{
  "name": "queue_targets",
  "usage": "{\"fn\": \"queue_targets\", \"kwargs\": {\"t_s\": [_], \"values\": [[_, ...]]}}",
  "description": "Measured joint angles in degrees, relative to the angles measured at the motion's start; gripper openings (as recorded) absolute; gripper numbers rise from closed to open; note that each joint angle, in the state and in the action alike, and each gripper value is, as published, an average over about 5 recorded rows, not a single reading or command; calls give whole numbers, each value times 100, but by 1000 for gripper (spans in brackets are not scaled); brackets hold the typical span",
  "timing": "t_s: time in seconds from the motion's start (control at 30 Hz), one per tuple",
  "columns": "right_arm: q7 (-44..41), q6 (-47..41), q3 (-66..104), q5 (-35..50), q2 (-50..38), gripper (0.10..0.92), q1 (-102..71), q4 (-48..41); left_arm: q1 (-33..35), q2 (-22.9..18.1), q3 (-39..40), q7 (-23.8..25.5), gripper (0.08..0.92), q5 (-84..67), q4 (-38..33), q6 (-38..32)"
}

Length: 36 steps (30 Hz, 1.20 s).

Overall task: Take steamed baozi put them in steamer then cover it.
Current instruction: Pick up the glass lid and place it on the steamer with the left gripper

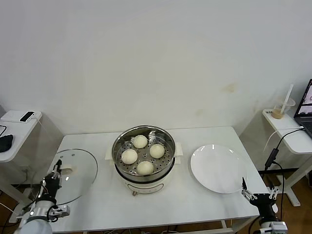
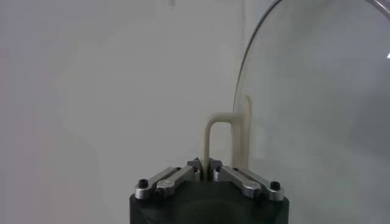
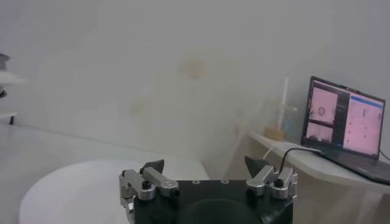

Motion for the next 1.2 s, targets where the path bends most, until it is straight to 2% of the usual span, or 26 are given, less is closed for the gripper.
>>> {"fn": "queue_targets", "kwargs": {"t_s": [0.33,0.6,0.93,1.2], "values": [[-25,-18,-19,-67,-76,823,-36,1,56,330,-262,601,145,-113,-736,354],[-44,39,-99,-218,-24,823,-95,34,-109,626,-20,995,145,-282,-1306,724],[-4,27,-280,-472,-2,823,-73,70,-724,952,955,1362,145,-496,-1730,1423],[61,-31,-433,-599,14,823,25,-14,-1567,724,2164,1696,145,-225,-1691,1938]]}}
